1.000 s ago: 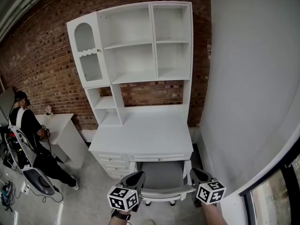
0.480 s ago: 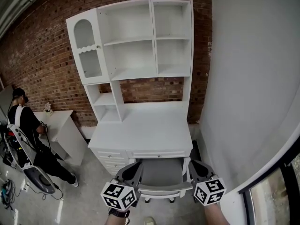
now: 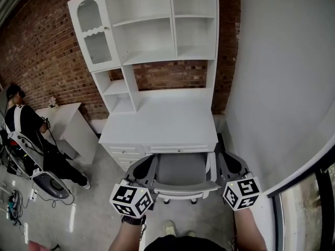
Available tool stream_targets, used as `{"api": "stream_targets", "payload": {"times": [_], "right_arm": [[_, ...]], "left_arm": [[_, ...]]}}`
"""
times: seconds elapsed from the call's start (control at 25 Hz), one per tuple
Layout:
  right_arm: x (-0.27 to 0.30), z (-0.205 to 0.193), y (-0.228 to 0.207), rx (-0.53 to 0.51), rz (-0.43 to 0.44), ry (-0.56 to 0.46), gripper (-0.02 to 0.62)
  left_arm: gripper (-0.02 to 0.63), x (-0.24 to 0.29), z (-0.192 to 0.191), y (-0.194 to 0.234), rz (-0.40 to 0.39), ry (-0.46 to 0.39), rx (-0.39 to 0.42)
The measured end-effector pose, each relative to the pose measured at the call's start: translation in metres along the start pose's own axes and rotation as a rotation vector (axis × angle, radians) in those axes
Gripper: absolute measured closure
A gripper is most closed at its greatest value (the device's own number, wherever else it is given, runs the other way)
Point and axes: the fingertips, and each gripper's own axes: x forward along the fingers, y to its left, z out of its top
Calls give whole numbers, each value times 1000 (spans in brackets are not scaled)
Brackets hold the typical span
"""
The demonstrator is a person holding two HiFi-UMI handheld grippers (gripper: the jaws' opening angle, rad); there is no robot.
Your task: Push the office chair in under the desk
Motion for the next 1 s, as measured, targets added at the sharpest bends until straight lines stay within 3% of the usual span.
{"api": "stream_targets", "payload": {"times": [1.0], "right_arm": [[7, -23, 12, -4, 17, 33, 592]], "left_arm": [[600, 0, -23, 8, 12, 40, -7]]}}
